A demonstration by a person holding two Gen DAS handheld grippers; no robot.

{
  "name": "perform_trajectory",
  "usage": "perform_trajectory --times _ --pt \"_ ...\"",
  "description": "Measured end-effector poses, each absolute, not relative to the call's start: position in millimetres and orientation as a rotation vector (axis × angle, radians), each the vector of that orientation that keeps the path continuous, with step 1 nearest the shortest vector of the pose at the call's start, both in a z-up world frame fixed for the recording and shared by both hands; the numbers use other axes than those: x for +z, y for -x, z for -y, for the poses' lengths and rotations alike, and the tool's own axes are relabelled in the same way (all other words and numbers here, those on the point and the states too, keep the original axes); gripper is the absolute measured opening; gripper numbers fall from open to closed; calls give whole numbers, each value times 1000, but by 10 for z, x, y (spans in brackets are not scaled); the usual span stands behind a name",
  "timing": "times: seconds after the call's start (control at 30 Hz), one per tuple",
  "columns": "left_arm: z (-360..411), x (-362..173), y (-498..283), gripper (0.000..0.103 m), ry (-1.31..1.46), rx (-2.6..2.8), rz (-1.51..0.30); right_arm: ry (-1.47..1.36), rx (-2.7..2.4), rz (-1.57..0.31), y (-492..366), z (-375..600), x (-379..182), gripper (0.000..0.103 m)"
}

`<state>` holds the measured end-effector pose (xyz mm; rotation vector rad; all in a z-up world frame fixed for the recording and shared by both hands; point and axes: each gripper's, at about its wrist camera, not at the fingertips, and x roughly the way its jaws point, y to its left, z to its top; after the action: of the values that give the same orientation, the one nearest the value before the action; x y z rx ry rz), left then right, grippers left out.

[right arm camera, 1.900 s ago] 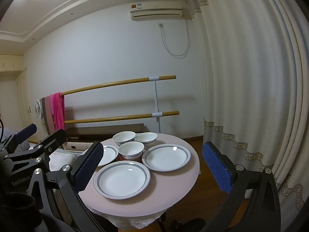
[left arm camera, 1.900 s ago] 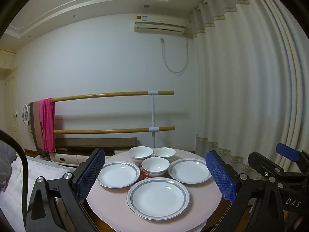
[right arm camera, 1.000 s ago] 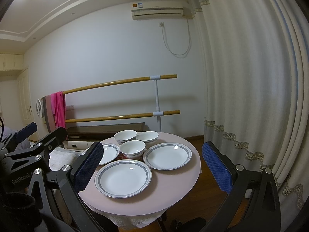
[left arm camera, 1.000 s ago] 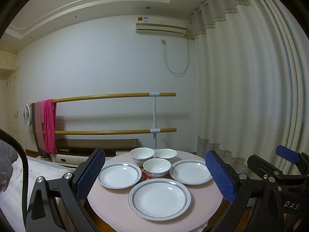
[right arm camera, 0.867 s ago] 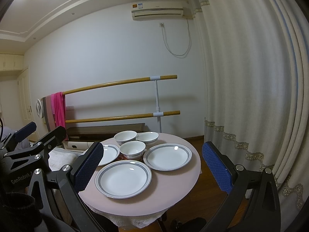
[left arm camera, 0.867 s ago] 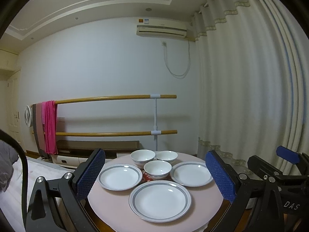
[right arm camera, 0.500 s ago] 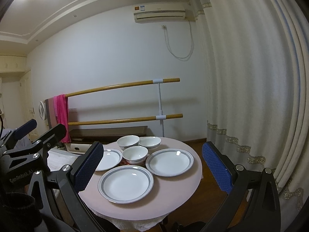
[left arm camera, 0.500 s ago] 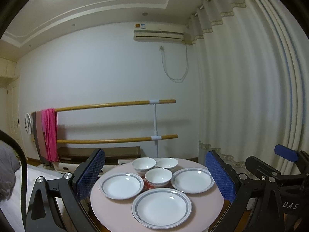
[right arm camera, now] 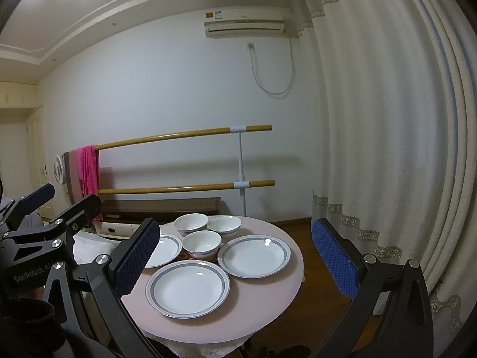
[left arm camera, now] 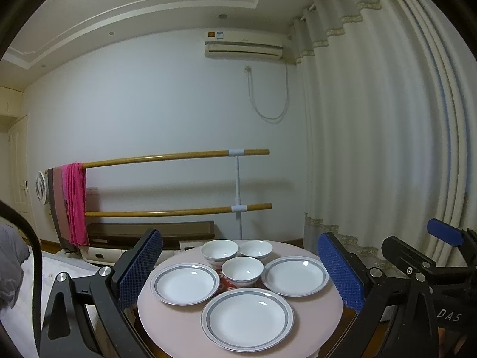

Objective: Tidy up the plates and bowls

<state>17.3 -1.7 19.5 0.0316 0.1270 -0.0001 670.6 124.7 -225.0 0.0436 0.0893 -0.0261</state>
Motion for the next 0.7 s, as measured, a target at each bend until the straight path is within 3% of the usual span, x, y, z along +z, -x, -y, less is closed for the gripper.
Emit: perform_trajectory --times 0.7 --pt "15 215 -105 102 -38 -2 -117 -49 -27 -96 -6680 -1200 -2199 103"
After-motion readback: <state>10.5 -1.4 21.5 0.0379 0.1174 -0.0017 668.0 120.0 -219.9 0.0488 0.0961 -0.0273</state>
